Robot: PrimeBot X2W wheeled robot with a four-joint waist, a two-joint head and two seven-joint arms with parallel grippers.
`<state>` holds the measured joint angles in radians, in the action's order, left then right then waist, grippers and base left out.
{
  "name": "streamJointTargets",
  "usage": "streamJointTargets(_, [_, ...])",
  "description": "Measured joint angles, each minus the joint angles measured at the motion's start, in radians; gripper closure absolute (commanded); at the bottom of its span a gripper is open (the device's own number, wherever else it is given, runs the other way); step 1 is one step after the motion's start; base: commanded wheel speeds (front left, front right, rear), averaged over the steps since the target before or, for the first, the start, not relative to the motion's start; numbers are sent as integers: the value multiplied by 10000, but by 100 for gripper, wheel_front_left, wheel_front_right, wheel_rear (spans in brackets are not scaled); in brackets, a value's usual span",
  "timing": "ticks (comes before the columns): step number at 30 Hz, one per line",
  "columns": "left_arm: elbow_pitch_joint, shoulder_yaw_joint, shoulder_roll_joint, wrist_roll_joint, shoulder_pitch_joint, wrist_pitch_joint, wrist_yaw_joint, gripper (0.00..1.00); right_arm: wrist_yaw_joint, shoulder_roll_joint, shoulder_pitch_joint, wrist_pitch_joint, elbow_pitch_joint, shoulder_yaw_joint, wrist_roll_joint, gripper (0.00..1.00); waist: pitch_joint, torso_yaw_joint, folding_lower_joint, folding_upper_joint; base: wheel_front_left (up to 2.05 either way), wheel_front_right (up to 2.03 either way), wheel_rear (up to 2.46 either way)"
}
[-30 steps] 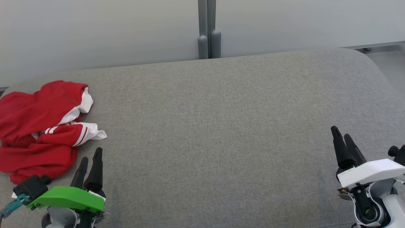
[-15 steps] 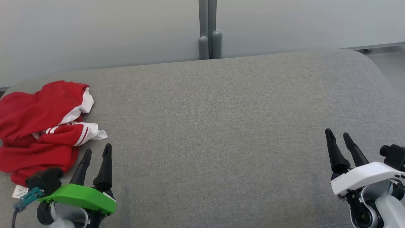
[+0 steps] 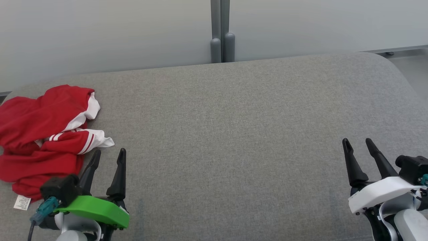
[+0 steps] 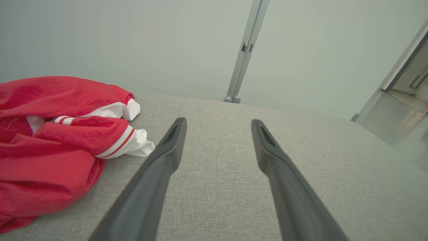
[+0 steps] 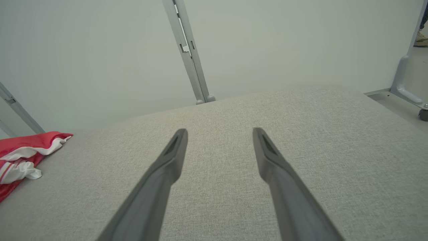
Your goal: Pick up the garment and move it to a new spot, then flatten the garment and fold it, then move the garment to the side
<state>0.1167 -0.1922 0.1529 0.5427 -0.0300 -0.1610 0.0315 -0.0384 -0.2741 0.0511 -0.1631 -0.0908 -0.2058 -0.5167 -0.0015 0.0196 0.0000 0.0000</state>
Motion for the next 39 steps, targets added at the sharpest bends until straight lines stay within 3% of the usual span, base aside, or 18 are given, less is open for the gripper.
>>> streamJointTargets(12, [-104,-127,42,-1434,157,-447,52,0,-251,-153,218,-407,324,29,1035,0,6,2,0,0,0,0,0])
streamJointTargets(24, [215,-130,46,-2428,397,-888,391,0,-343,-372,555,-848,508,476,2021,0,0,-28,0,0,0,0,0])
streamJointTargets(32, [709,127,-19,-2293,500,-907,571,0,-322,-368,607,-872,410,846,2096,0,-33,-59,0,0,0,0,0])
streamJointTargets(39, [1039,280,-44,-2117,428,-907,686,0,-71,-201,597,-872,105,940,2082,0,-56,-53,0,0,0,0,0])
